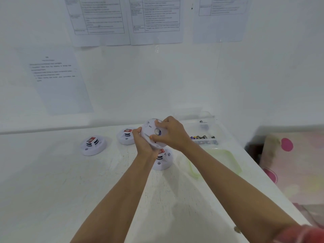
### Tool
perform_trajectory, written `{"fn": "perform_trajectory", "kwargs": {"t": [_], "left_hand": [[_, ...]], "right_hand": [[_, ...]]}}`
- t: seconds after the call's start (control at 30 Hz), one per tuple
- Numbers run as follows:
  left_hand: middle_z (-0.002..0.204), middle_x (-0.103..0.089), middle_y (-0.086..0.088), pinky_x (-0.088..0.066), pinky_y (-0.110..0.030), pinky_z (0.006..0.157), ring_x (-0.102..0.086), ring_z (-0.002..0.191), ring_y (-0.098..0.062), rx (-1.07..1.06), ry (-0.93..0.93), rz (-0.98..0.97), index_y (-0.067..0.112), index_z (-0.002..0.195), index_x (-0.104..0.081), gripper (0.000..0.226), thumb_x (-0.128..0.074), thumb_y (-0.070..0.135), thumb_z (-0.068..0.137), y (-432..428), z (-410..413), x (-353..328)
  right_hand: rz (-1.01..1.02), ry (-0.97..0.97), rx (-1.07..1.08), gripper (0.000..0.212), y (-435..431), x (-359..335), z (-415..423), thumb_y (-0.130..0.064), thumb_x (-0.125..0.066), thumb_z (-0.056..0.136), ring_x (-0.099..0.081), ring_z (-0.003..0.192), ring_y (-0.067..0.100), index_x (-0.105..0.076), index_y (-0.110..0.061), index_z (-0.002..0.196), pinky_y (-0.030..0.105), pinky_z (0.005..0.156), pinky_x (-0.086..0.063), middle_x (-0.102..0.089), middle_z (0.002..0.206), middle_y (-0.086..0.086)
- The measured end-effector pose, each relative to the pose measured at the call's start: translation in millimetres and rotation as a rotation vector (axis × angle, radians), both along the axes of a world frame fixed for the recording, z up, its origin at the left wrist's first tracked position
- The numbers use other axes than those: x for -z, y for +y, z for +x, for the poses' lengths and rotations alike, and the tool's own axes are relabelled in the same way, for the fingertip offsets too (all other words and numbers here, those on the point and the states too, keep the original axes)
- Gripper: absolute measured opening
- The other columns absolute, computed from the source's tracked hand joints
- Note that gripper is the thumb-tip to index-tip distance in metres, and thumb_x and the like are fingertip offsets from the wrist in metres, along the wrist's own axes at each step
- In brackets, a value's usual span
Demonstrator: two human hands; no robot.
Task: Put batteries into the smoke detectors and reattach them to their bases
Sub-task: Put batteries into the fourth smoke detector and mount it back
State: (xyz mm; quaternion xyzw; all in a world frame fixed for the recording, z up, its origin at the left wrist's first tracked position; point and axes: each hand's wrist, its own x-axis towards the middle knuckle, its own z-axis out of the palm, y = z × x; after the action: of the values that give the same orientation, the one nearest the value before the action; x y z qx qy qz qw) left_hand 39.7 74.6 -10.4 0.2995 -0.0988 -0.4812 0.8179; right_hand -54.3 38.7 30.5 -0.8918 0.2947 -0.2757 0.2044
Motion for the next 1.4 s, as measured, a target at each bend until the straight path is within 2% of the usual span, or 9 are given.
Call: {"fn": "perform_trajectory", "kwargs": {"t": [0.13, 0.27, 0.37, 0.47, 0.57, 0.7, 0.87, 1.07, 1.4], "left_hand": [[0.064, -0.069, -0.001, -0.050, -0.024, 0.061, -0.065, 0.063, -0.015, 0.014, -0.107, 0.048, 0.015, 0.083, -0.062, 0.042, -0.026, 0.034, 0.094, 0, 4, 2], [0.079, -0.065, -0.004, -0.047, -0.024, 0.063, -0.061, 0.074, -0.017, -0.010, -0.264, 0.131, 0.014, 0.087, -0.060, 0.034, -0.032, 0.032, 0.093, -3, 10, -5], [0.093, -0.064, -0.001, -0.049, -0.032, 0.074, -0.061, 0.089, -0.018, -0.067, -0.458, 0.227, 0.022, 0.090, -0.062, 0.020, -0.045, 0.033, 0.093, -7, 9, -9], [0.095, -0.066, -0.002, -0.046, -0.030, 0.080, -0.060, 0.089, -0.015, -0.080, -0.596, 0.314, 0.021, 0.106, -0.065, 0.036, -0.037, 0.041, 0.098, -2, 4, -15], [0.124, -0.056, 0.001, -0.041, -0.023, 0.082, -0.052, 0.106, -0.011, -0.136, -0.640, 0.381, 0.020, 0.144, -0.038, 0.046, -0.034, 0.033, 0.100, 7, 21, -15], [0.130, -0.049, -0.006, -0.040, -0.034, 0.093, -0.049, 0.112, -0.021, -0.084, -0.515, 0.406, 0.023, 0.119, -0.053, 0.025, -0.038, 0.022, 0.099, 34, 43, -5], [0.135, -0.053, -0.016, -0.048, -0.046, 0.090, -0.052, 0.121, -0.033, 0.048, -0.216, 0.200, 0.006, 0.138, -0.043, 0.044, -0.033, 0.025, 0.100, 58, 75, 15], [0.129, -0.055, -0.020, -0.054, -0.041, 0.082, -0.060, 0.106, -0.031, 0.151, -0.321, 0.046, 0.004, 0.134, -0.044, 0.041, -0.030, 0.014, 0.097, 82, 116, 20], [0.100, -0.073, -0.005, -0.058, -0.033, 0.071, -0.070, 0.088, -0.019, 0.197, -0.341, 0.022, 0.016, 0.106, -0.062, 0.032, -0.031, 0.016, 0.100, 90, 143, 42]], "right_hand": [[0.079, 0.027, 0.008, 0.043, 0, 5, 2, -0.030, -0.066, 0.082, -0.049, 0.097, 0.025, -0.058, -0.010, 0.119, 0.029, 0.081, -0.042, -0.045, 0.101, 0.011], [0.424, -0.142, -0.043, 0.016, 0, 4, 6, -0.026, -0.058, 0.082, -0.053, 0.083, 0.023, -0.061, -0.012, 0.088, 0.028, 0.070, -0.041, -0.053, 0.082, 0.011], [0.998, -0.383, -0.036, 0.018, 5, 0, 13, -0.032, -0.052, 0.090, -0.057, 0.089, 0.017, -0.062, -0.020, 0.098, 0.028, 0.073, -0.048, -0.062, 0.093, -0.002], [1.157, -0.546, 0.025, 0.017, 6, 5, 22, -0.029, -0.049, 0.092, -0.060, 0.094, 0.024, -0.059, -0.016, 0.099, 0.039, 0.082, -0.051, -0.063, 0.094, 0.002], [1.315, -0.722, 0.018, 0.021, 4, 16, 27, -0.020, -0.043, 0.092, -0.060, 0.098, 0.032, -0.059, -0.010, 0.102, 0.041, 0.079, -0.051, -0.065, 0.103, 0.012], [1.572, -0.998, -0.124, 0.038, 8, 32, 40, -0.023, -0.039, 0.096, -0.056, 0.116, 0.035, -0.048, -0.010, 0.131, 0.043, 0.075, -0.055, -0.057, 0.129, 0.016], [1.505, -0.961, -0.182, 0.038, 26, 41, 67, -0.015, -0.035, 0.097, -0.060, 0.099, 0.020, -0.050, -0.020, 0.130, 0.026, 0.057, -0.056, -0.059, 0.127, 0.007], [1.221, -0.619, -0.271, 0.055, 43, 55, 93, 0.005, -0.055, 0.080, -0.058, 0.109, 0.018, -0.051, -0.033, 0.120, 0.033, 0.082, -0.054, -0.062, 0.120, -0.002], [1.064, -0.625, -0.227, 0.078, 59, 77, 128, 0.001, -0.061, 0.059, -0.057, 0.113, 0.022, -0.046, -0.026, 0.130, 0.036, 0.071, -0.057, -0.058, 0.127, 0.003]]}}
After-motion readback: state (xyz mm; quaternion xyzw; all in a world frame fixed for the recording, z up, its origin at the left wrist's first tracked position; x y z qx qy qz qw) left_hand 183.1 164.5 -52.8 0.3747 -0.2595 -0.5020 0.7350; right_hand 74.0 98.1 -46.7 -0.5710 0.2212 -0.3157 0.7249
